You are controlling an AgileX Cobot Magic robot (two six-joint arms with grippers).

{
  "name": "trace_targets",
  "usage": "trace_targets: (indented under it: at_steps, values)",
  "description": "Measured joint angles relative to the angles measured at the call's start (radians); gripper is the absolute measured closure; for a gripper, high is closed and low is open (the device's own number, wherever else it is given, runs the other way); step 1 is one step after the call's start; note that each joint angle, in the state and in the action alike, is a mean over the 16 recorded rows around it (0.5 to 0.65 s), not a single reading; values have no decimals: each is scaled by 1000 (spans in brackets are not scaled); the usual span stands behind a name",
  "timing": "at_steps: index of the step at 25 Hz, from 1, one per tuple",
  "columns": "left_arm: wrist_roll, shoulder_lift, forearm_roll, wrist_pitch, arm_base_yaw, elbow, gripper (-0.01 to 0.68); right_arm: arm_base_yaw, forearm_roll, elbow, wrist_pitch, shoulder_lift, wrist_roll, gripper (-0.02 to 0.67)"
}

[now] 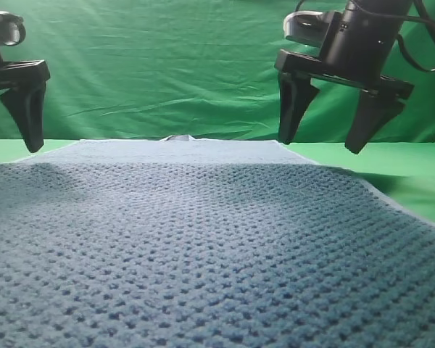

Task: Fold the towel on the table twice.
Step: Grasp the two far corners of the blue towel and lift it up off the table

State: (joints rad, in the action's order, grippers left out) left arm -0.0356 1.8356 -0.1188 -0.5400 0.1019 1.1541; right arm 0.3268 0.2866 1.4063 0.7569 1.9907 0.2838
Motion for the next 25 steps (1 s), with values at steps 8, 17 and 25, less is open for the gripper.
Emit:
trace_targets:
  at_steps: [8, 17, 25]
  values:
    - [-2, 46, 6, 21, 1, 13, 31, 0, -2, 7, -23, 38, 9, 34]
    - [-2, 68, 19, 22, 2, 25, 102, 7, -10, 19, -28, 65, 20, 98]
    - [9, 72, 24, 16, 2, 27, 360, 32, -17, 22, -24, 71, 29, 349]
